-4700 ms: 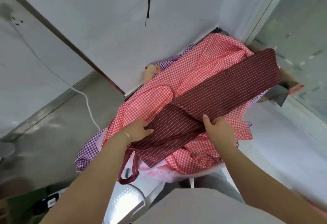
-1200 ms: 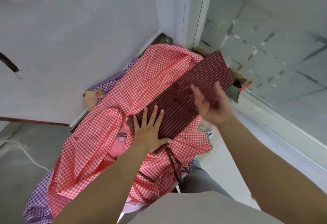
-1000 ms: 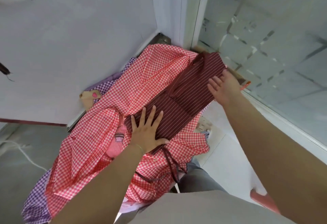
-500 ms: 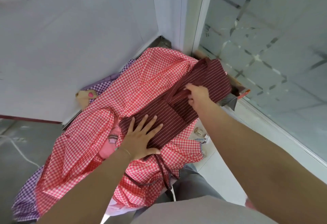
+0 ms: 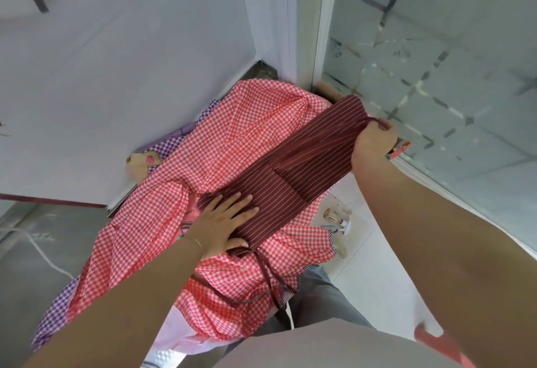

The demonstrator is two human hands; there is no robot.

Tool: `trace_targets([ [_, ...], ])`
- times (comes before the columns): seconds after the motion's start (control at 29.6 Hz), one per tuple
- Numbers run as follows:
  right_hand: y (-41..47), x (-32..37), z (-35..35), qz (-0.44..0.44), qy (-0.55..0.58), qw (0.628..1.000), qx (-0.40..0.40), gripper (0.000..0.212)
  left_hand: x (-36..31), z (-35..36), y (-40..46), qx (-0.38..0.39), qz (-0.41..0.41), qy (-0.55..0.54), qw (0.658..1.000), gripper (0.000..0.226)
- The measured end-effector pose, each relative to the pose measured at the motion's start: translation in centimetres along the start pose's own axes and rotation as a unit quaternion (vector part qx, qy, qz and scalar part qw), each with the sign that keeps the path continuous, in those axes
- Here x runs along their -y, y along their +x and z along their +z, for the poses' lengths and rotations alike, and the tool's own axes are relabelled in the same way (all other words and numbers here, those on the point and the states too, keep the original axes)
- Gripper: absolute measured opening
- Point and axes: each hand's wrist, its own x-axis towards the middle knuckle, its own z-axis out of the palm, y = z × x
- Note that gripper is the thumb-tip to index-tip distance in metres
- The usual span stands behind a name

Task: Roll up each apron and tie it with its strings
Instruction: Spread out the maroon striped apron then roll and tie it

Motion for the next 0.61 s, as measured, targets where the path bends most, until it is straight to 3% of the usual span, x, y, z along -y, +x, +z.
trace_targets([
  [0.1,1.2,0.4,-0.5,0.137,0.019,0.99,0.01,0.025,-0.1,-1.5,0.8,-0.032,-0.01,-0.02,0.999,0.068],
  [0.17,1.4,0.3,-0.2,0.199,0.048,0.979,0.008,0.03,-0.3,-2.2,1.6,-0.111,0.005,-0.031,0.993,0.053],
  [0.27,2.0,0.2,0.2,0.135,-0.086,0.983,0.089,0.021,-1.4,-4.1,4.4,-0.219,0.008,-0.05,0.975,0.036],
  [0.34,2.2,-0.7,0.0,0.014,-0.217,0.97,0.11,0.031,-2.5,-5.4,5.9,-0.233,-0.021,-0.055,0.971,0.043],
  [0.44,3.3,-0.6,-0.6,-0.136,-0.354,0.917,0.122,0.048,-4.7,-7.4,9.5,-0.153,-0.039,-0.042,0.987,0.071],
  [0.54,5.6,-0.5,-0.7,-0.108,-0.405,0.885,0.2,0.065,-6.4,-8.0,13.2,-0.025,-0.085,-0.041,0.995,0.088],
  [0.61,6.5,-0.5,-0.9,-0.076,-0.411,0.875,0.245,0.07,-7.0,-7.8,14.0,0.02,-0.104,-0.038,0.994,0.09],
])
